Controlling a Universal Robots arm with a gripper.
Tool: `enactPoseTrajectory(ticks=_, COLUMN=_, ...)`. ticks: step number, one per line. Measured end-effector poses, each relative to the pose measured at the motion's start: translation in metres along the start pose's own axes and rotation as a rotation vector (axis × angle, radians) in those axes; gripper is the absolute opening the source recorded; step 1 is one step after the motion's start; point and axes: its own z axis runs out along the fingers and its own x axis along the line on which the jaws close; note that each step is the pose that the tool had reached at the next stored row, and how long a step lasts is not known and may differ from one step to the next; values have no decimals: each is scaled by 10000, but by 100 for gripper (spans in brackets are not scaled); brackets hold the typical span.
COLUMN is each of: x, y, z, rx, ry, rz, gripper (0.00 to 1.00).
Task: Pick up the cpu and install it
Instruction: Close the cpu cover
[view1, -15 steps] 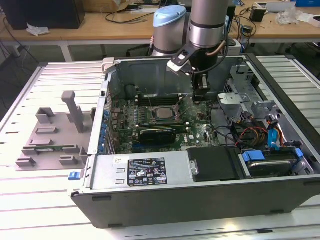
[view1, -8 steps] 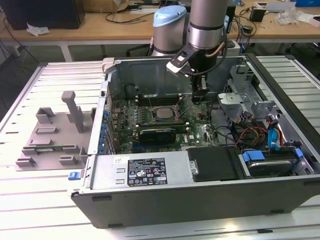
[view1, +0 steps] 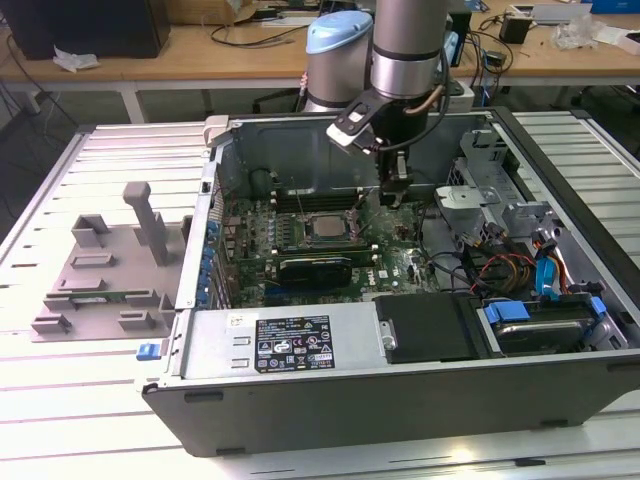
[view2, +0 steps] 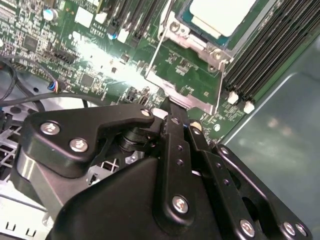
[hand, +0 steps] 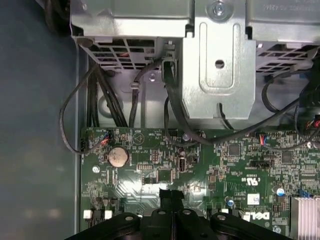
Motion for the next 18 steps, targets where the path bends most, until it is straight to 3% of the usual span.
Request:
enactPoseTrajectory(ticks=6, x=2, y=-151, z=-3, rx=0, ry=1, rz=0, gripper=11)
enactPoseTrajectory(ticks=14, x=4, y=-237, z=-4, rx=1, ry=0, rz=1, gripper=11)
enactPoseTrajectory(ticks=18, x=6, y=-340, z=-6, rx=0, ry=1, rz=2, gripper=11)
